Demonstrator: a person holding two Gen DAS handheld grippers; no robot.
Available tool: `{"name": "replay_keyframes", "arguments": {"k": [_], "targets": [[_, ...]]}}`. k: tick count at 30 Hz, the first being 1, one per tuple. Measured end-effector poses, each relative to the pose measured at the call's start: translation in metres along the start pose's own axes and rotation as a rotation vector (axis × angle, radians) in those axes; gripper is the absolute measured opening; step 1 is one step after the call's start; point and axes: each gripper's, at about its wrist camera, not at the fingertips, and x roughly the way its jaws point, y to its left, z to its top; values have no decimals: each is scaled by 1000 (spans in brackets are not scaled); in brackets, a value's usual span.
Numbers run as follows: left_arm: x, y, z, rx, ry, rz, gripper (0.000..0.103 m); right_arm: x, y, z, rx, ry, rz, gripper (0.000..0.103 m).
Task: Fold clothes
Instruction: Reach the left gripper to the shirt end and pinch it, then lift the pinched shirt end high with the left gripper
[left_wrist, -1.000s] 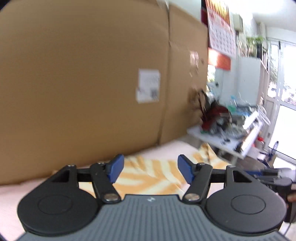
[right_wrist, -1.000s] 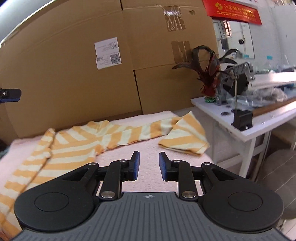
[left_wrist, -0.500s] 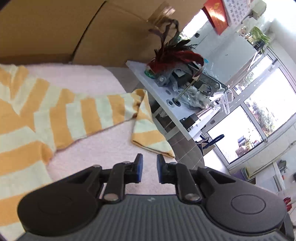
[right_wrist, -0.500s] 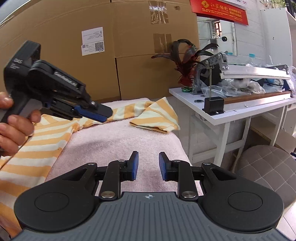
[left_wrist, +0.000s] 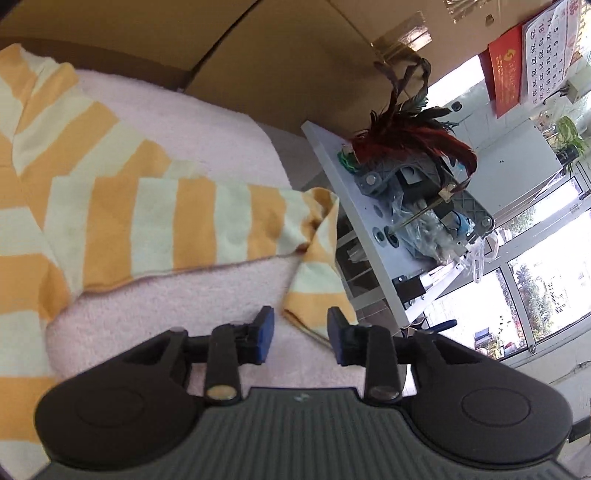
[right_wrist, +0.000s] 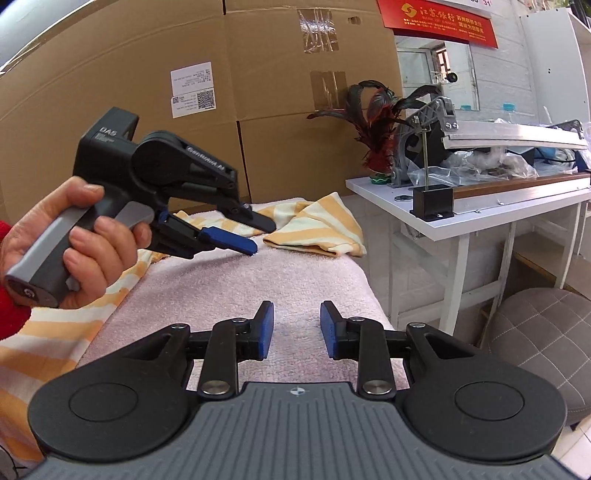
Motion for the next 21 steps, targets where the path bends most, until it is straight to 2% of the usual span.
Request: {"name": "replay_keyframes", "arguments": {"k": [2, 11, 13, 15, 16, 21], "targets": [[3, -2, 2, -3, -6, 4, 42, -1, 0, -1, 2, -5, 5, 32], [13, -10, 3, 5, -25, 16, 41, -2, -3, -4, 18, -25, 21, 32], [15, -13, 2, 22, -30, 26, 36, -1, -3, -4, 19, -28, 22, 32], [20, -16, 1, 45, -15, 40, 7, -1, -2, -5, 21, -32, 21, 32], [24, -17, 0, 55, 2, 47, 0, -1, -2, -5, 22, -33, 20, 32], [24, -21, -2, 111, -20, 52, 0, 0, 1, -5, 13, -36, 12, 34]]}}
